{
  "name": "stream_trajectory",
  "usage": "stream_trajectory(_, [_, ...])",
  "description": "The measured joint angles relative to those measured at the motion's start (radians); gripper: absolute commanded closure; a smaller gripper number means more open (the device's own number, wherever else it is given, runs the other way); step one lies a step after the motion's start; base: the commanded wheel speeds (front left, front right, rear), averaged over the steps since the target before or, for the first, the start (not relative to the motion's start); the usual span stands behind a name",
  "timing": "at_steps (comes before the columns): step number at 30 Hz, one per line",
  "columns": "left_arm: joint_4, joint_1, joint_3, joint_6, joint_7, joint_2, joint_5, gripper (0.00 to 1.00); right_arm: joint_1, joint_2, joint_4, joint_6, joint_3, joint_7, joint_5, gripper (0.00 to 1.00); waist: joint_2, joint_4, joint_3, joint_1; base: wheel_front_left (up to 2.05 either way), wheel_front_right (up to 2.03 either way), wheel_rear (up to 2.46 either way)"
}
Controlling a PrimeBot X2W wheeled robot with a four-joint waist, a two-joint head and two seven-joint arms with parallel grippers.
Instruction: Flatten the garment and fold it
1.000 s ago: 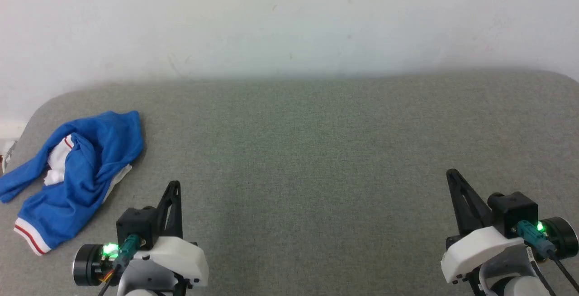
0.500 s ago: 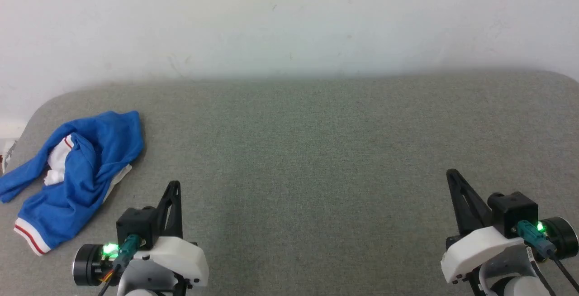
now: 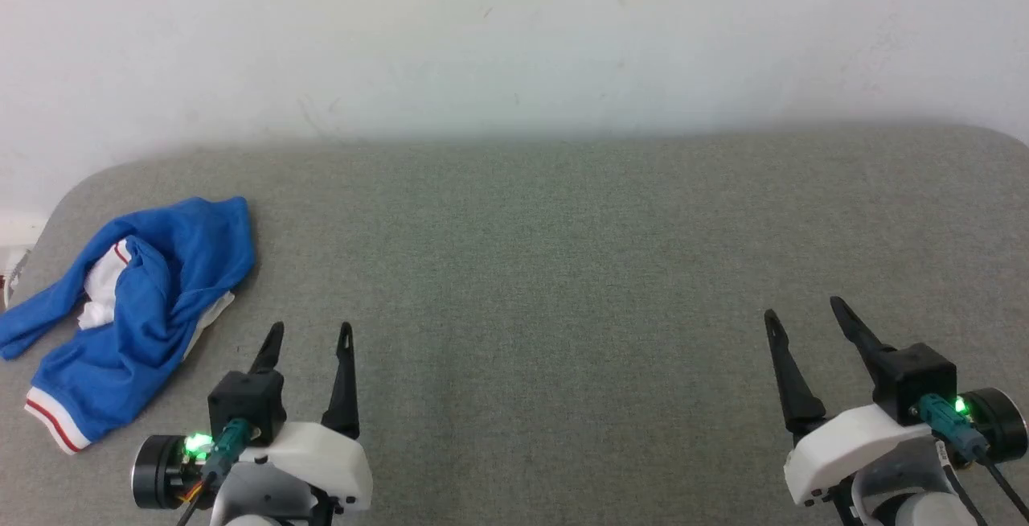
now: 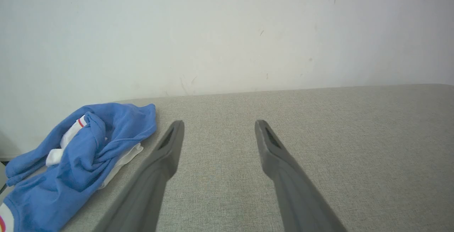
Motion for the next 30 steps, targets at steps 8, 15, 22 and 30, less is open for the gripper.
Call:
stream_trajectory(8, [0.006, 0.000, -0.003, 0.001, -0.014, 0.000, -0.016, 0.00, 0.000, 0.000, 0.002, 0.000, -0.004, -0.016, 0.015, 0.00, 0.0000, 0.003, 0.000, 0.0000, 0.00, 0.00, 0.00])
stream_trajectory(15, [0.013, 0.000, -0.006, 0.006, -0.028, 0.000, -0.026, 0.00, 0.000, 0.000, 0.003, 0.000, -0.004, -0.032, 0.026, 0.00, 0.0000, 0.019, -0.002, 0.0000, 0.00, 0.00, 0.00])
stream_trajectory(22, [0.019, 0.004, -0.010, 0.008, -0.044, 0.000, -0.035, 0.00, 0.000, 0.000, 0.009, 0.000, -0.002, -0.048, 0.035, 0.00, 0.0000, 0.043, -0.006, 0.0000, 0.00, 0.00, 0.00])
stream_trajectory(30, [0.024, 0.007, -0.014, 0.017, -0.061, 0.000, -0.045, 0.00, 0.003, 0.000, 0.028, 0.000, 0.000, -0.060, 0.043, 0.00, 0.0000, 0.081, -0.010, 0.0000, 0.00, 0.00, 0.00])
